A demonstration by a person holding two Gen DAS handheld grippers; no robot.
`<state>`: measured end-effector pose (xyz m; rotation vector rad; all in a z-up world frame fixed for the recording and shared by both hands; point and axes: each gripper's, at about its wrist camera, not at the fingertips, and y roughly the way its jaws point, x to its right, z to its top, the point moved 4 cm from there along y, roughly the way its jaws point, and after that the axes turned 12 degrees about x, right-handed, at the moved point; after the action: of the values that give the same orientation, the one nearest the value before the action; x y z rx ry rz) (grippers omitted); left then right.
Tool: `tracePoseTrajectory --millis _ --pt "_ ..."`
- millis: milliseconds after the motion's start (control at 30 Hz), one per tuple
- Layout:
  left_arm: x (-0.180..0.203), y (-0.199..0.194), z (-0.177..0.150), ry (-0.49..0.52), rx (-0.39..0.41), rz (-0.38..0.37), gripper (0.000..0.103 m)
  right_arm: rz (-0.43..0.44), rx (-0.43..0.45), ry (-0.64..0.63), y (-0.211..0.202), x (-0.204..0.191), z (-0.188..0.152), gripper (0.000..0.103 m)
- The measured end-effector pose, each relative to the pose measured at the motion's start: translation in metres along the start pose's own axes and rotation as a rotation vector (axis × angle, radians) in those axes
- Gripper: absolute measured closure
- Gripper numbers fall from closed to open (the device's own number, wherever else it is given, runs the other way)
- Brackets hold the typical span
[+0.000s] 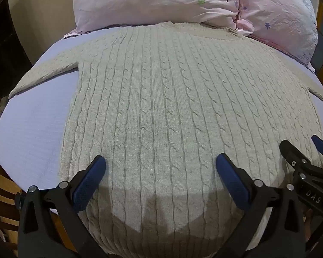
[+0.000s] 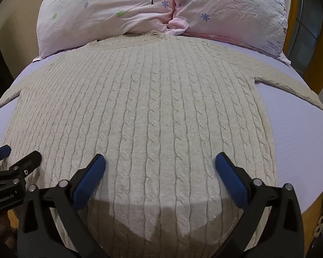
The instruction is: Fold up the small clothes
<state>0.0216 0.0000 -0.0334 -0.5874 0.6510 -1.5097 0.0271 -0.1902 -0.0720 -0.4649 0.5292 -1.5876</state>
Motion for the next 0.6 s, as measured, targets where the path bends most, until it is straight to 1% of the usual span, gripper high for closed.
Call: tracePoseTrajectory --millis 600 --pt "0.0000 -0.0001 0.0001 0.001 0.002 0.001 0.001 0.000 0.000 0.000 -0.0004 0.0001 0.0004 0.002"
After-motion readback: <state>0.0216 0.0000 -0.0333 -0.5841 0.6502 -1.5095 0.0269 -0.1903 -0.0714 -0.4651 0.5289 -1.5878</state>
